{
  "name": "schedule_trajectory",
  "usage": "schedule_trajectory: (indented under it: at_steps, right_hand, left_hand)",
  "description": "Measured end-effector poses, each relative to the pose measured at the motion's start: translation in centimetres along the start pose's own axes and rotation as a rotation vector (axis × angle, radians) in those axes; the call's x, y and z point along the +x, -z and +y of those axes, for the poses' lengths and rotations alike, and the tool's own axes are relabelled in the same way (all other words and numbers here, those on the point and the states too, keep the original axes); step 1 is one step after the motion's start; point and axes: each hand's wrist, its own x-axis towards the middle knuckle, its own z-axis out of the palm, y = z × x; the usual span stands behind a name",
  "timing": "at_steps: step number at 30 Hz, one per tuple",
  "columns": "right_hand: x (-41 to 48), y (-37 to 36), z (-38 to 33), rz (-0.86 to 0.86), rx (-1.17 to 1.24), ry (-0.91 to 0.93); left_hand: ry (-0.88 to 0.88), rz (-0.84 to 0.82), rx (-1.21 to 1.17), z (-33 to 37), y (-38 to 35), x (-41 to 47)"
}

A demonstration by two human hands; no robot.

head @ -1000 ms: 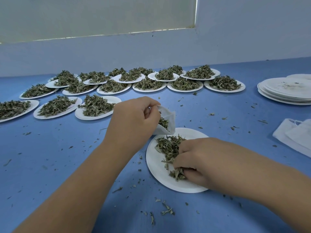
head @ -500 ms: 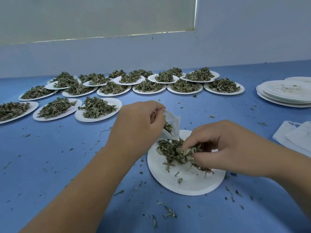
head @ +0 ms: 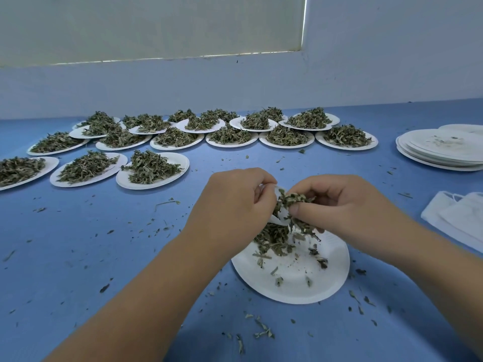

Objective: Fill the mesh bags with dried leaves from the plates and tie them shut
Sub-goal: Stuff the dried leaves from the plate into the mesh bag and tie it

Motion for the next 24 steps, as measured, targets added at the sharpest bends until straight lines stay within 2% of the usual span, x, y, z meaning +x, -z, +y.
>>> schedule_trajectory:
  at_steps: [4,7,16,24]
  right_hand:
    - [0.0,-0.6,0.7,0.115,-0.303,-0.007]
    - [0.0,-1.0,0.8,0.156,-0.418,0.012]
    - [-0.3,-1.8,0.1,0.218,-0.5,0.14]
    - [0.0,-2.1,0.1,0.259,-0.535,0.179]
  left_hand:
    - [0.007,-0.009,-0.017,0.1,-0.3,-0.1]
    - [0.008,-0.01,-0.02,0.4,-0.5,-0.2]
    - [0.004,-0.058,-0.037,0.7,-0.8,-0.2]
    - [-0.041,-0.011,-0.024,0.8,-0.7,-0.2]
